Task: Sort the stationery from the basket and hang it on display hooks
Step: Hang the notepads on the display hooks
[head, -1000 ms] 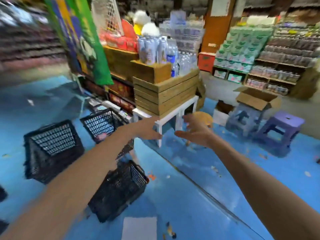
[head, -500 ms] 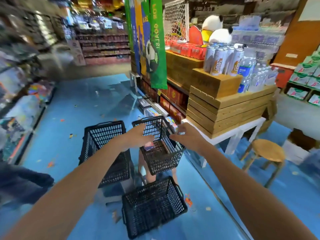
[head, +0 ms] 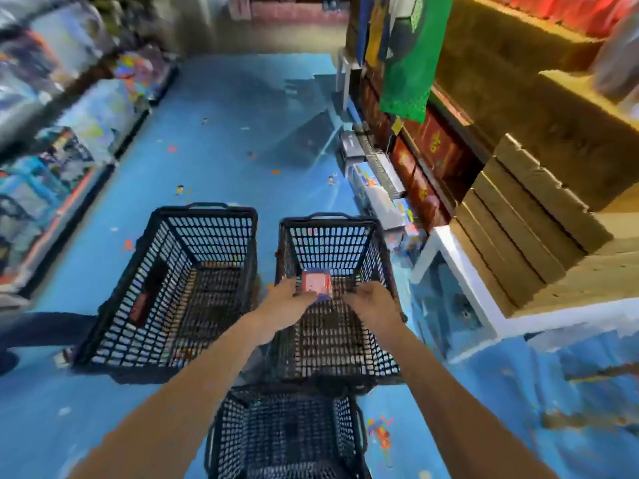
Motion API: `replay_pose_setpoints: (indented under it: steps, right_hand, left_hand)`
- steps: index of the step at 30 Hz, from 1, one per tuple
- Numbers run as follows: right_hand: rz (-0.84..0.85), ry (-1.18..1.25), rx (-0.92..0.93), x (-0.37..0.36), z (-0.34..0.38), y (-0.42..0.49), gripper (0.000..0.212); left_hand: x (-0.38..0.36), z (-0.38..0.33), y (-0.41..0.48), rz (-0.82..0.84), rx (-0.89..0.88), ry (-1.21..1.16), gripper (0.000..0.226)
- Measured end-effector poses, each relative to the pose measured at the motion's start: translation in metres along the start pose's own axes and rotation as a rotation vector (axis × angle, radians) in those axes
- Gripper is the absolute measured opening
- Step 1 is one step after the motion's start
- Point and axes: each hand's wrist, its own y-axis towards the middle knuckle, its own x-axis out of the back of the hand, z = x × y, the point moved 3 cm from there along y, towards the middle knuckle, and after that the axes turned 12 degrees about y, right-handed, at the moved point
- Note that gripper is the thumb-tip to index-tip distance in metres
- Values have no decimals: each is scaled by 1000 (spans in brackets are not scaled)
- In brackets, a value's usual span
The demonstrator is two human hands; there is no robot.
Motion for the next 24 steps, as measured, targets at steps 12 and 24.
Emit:
replay_pose_setpoints:
  steps: [12, 24]
  right_hand:
    - [90, -140, -229, -42, -168, 271, 31]
    - [-127, -234, -153, -85, -216, 349, 39]
  left_hand:
    - [-105, 80, 269, -282, 437, -208, 10]
    - [-126, 129, 364, -373, 416, 123, 34]
